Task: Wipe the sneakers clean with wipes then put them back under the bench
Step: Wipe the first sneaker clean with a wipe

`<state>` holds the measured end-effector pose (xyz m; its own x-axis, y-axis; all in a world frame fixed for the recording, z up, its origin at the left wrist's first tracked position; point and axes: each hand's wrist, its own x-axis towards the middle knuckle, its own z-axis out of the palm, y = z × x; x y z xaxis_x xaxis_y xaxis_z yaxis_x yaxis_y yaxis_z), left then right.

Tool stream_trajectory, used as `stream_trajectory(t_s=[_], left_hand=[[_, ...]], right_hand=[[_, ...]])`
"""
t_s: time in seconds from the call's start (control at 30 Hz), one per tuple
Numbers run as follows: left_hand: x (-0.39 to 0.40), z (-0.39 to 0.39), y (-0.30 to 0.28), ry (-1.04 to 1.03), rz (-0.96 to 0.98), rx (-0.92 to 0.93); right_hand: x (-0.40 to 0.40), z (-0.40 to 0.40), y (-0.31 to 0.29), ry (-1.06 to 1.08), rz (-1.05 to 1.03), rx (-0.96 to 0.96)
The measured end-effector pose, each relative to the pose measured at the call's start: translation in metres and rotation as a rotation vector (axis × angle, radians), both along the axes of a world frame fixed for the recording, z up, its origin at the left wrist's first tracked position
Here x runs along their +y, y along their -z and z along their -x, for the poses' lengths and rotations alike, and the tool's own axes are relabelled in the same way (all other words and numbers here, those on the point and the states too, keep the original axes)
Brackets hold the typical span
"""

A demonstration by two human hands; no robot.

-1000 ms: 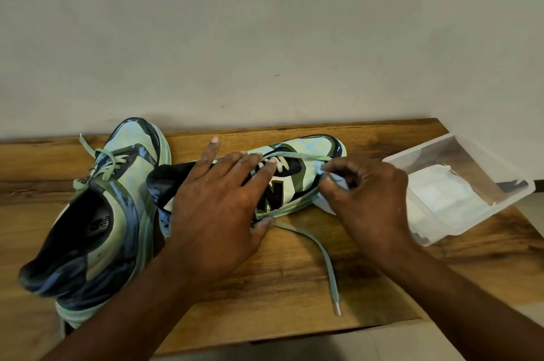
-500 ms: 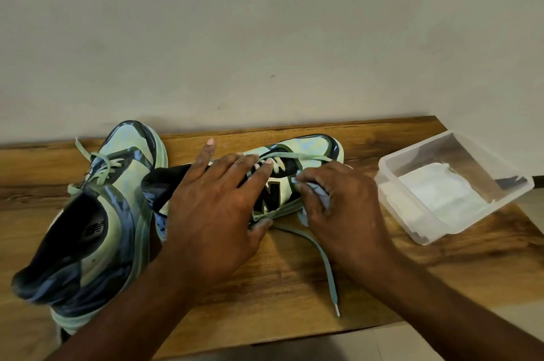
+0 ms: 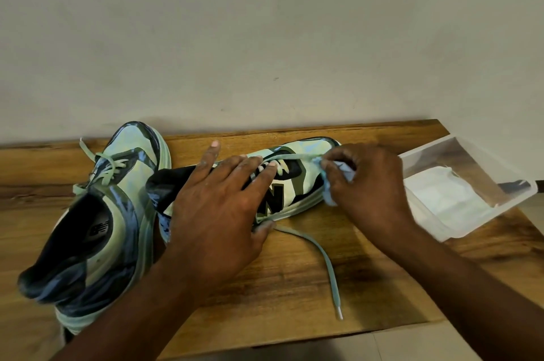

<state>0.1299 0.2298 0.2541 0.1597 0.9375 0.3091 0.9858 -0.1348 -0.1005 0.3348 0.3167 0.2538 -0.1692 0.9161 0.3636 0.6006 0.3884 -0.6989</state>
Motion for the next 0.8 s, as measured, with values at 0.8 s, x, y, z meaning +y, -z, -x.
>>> stream_trajectory(t_s=[0.8], left_hand=[[-0.001,0.000,0.001,0.008,-0.018,-0.018]], right_hand=[[-0.001,0.010,-0.005,-0.048,-0.018,-0.061]])
